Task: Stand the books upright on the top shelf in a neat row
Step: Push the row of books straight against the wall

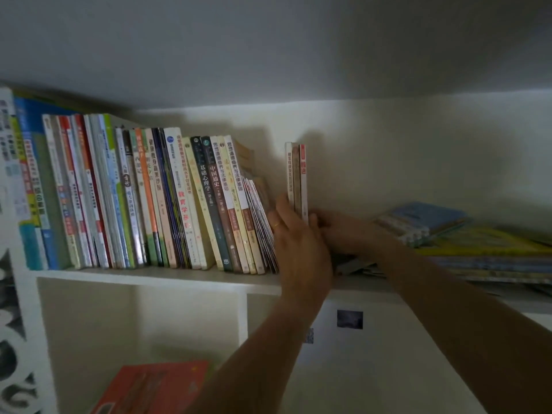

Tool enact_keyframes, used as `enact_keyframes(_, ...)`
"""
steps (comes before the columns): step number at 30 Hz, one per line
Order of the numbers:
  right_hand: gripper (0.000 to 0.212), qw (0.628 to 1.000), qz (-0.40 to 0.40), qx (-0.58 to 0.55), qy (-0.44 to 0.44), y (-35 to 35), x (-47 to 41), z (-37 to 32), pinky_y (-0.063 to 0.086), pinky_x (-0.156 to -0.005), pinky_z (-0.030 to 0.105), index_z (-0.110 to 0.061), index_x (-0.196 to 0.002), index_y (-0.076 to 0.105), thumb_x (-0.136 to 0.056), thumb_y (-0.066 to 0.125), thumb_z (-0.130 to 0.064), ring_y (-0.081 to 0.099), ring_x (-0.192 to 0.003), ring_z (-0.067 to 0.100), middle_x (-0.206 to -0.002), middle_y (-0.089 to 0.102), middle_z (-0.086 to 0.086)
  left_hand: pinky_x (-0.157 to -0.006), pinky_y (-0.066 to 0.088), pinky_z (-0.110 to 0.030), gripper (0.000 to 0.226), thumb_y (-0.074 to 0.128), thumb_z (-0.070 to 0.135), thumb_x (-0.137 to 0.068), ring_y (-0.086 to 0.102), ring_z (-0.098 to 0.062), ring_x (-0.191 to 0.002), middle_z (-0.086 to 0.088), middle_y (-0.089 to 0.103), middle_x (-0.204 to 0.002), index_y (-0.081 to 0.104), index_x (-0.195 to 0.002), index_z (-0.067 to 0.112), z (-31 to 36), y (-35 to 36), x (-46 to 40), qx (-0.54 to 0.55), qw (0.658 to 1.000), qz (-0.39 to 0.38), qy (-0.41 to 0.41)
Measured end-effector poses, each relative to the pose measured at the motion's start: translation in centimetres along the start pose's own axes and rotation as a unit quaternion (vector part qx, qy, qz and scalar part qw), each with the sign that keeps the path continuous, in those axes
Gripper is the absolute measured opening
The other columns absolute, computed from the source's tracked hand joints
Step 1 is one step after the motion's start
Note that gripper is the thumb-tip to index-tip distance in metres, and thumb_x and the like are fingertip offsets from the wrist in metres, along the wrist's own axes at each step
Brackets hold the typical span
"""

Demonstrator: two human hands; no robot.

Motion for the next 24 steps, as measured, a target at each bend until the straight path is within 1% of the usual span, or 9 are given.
enact_keyframes(2, 0.046, 0.999, -0.012, 0.049, 0.013, 0.7, -0.2, 0.1, 0.021, -0.117, 0.024, -0.001, -0.154, 0.032, -0.109, 0.037, -0.008, 0.032, -0.149, 0.03, -0.16, 0.035, 0.017, -0.097, 0.055, -0.033, 0.055, 0.049, 0.023, -0.108, 0.055, -0.019, -0.121, -0.012, 0.04, -0.148, 0.019, -0.154, 0.018, 0.0, 0.1, -0.4, -0.014, 1.0, -0.001, -0.017)
enact_keyframes(5, 0.046, 0.986, -0.017, 0.163, 0.017, 0.8, -0.4, -0.1, 0.017, -0.124, 0.039, 0.001, -0.153, 0.029, -0.11, 0.035, -0.012, 0.028, -0.151, 0.033, -0.163, 0.029, 0.02, -0.103, 0.053, -0.038, 0.066, 0.046, 0.02, -0.108, 0.053, -0.033, -0.132, -0.018, 0.031, -0.158, 0.007, -0.16, 0.01, -0.1, 0.4, -0.9, -0.02, 0.998, -0.036, -0.043)
enact_keyframes(8, 0.046, 0.96, -0.018, 0.279, 0.029, 0.9, -1.3, 0.6, 0.03, -0.119, 0.044, -0.005, -0.151, 0.039, -0.108, 0.043, -0.022, 0.041, -0.143, 0.035, -0.156, 0.043, 0.018, -0.116, 0.044, -0.048, 0.069, 0.037, 0.016, -0.107, 0.03, -0.047, -0.149, -0.03, 0.006, -0.166, -0.002, -0.16, -0.004, -0.1, 0.8, -1.0, -0.113, 0.983, -0.131, -0.066)
enact_keyframes(11, 0.036, 0.926, -0.009, 0.374, 0.041, 1.0, -1.8, 1.2, 0.046, -0.107, 0.045, -0.011, -0.136, 0.055, -0.103, 0.052, -0.024, 0.058, -0.125, 0.034, -0.14, 0.059, 0.015, -0.123, 0.036, -0.046, 0.068, 0.034, 0.012, -0.106, 0.008, -0.048, -0.156, -0.033, -0.011, -0.166, -0.005, -0.156, -0.014, 0.7, 0.5, -1.2, -0.19, 0.961, -0.191, -0.058)
enact_keyframes(14, 0.022, 0.903, 0.065, 0.422, 0.055, 0.7, -1.5, 1.3, 0.053, -0.093, 0.041, -0.009, -0.117, 0.065, -0.1, 0.053, -0.016, 0.065, -0.111, 0.034, -0.122, 0.066, 0.015, -0.111, 0.046, -0.037, 0.076, 0.037, 0.018, -0.108, 0.025, -0.041, -0.154, -0.031, 0.001, -0.167, -0.014, -0.156, -0.012, 0.7, 0.3, -1.0, -0.221, 0.955, -0.185, -0.069)
enact_keyframes(16, 0.018, 0.868, 0.133, 0.474, 0.064, 0.6, -0.9, 1.2, 0.051, -0.083, 0.039, -0.008, -0.109, 0.067, -0.099, 0.052, -0.012, 0.067, -0.106, 0.034, -0.114, 0.068, 0.014, -0.105, 0.05, -0.032, 0.078, 0.036, 0.021, -0.107, 0.039, -0.036, -0.148, -0.034, 0.009, -0.165, -0.014, -0.155, -0.015, 0.1, 0.3, -1.0, -0.271, 0.943, -0.18, -0.064)
enact_keyframes(20, 0.017, 0.833, 0.176, 0.521, 0.064, 0.5, 0.1, 1.2, 0.049, -0.085, 0.038, -0.012, -0.109, 0.067, -0.096, 0.057, -0.012, 0.067, -0.103, 0.032, -0.112, 0.067, 0.01, -0.099, 0.054, -0.038, 0.081, 0.04, 0.018, -0.105, 0.056, -0.039, -0.132, -0.043, 0.013, -0.159, -0.013, -0.15, -0.022, 0.5, 0.1, -2.3, -0.346, 0.91, -0.224, -0.047)
enact_keyframes(22, 0.016, 0.839, 0.183, 0.511, 0.044, 0.5, 0.5, 1.3, 0.048, -0.082, 0.037, -0.012, -0.108, 0.067, -0.095, 0.058, -0.014, 0.067, -0.098, 0.032, -0.106, 0.068, 0.01, -0.086, 0.056, -0.038, 0.08, 0.042, 0.021, -0.106, 0.069, -0.036, -0.114, -0.043, 0.038, -0.148, -0.008, -0.15, -0.024, 1.2, -0.5, -3.1, -0.391, 0.894, -0.216, -0.025)
enact_keyframes(24, 0.014, 0.845, 0.216, 0.489, 0.017, 0.5, 1.8, 0.9, 0.041, -0.078, 0.036, -0.013, -0.1, 0.067, -0.093, 0.062, -0.025, 0.066, -0.09, 0.03, -0.096, 0.067, 0.008, -0.074, 0.057, -0.035, 0.092, 0.054, 0.026, -0.105, 0.075, -0.03, -0.099, -0.028, 0.066, -0.124, -0.008, -0.152, -0.021, 1.6, -1.2, -3.3, -0.417, 0.892, -0.174, -0.01)
Point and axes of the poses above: each hand's wrist, its own x-axis away from the middle knuckle, its own y-axis out of the palm, z = x × y, the point moved 2 cm from there along -x, towards the middle knuckle
